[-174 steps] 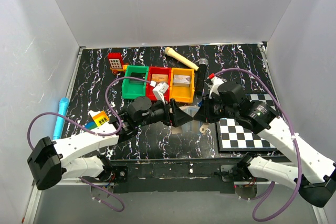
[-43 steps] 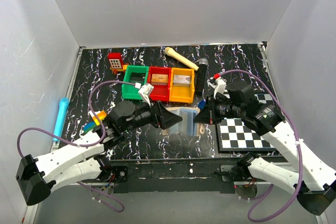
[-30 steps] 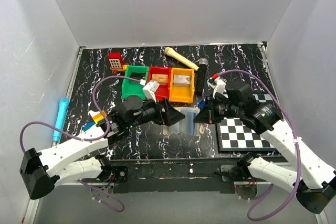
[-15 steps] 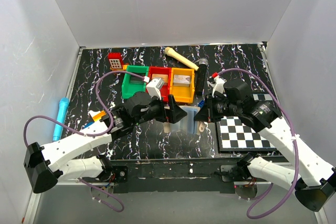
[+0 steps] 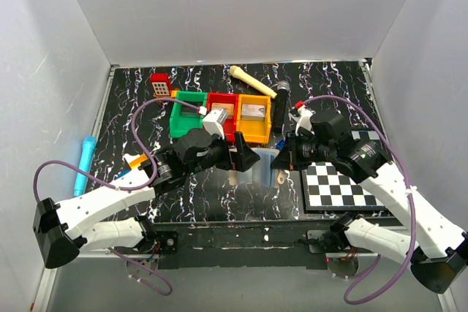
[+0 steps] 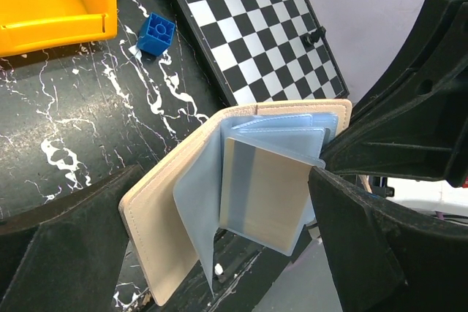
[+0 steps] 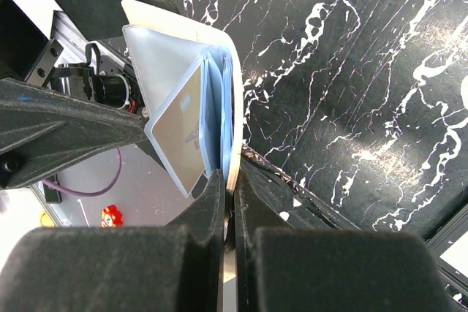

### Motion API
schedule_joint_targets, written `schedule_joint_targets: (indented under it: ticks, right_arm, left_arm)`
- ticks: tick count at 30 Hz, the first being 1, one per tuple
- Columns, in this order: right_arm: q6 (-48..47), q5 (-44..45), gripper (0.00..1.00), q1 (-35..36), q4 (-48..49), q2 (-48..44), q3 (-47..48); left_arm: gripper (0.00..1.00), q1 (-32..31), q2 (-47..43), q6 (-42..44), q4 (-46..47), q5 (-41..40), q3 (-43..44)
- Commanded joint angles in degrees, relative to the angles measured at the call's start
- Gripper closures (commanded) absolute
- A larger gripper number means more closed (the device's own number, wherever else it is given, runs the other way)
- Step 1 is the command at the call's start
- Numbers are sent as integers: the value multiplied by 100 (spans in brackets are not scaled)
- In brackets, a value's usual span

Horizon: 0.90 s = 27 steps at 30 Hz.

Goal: Take the credit cards out of the card holder
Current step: Place the card holder at the center of the board.

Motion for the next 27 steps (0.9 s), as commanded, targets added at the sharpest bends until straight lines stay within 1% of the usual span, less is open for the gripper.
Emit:
schedule_joint_targets:
  ticks: [1, 6, 21, 23, 27]
  right_arm:
    - [33, 47, 99, 33, 119, 8, 310]
    - [33, 82, 99, 42, 84, 43, 345]
    - [24, 161, 99, 86, 5, 113, 433]
    - [33, 153, 99, 86, 14, 113, 416]
    - [15, 170, 99, 86, 31, 61, 380]
  left_arm:
    - [2, -31, -168, 2, -2, -34, 145]
    - [2, -40, -142, -42, 77, 63, 145]
    - [2, -207, 359, 46, -10, 10, 444]
    - [5, -207, 368, 63, -45, -7, 452]
    - [15, -207, 289, 81, -116, -60, 391]
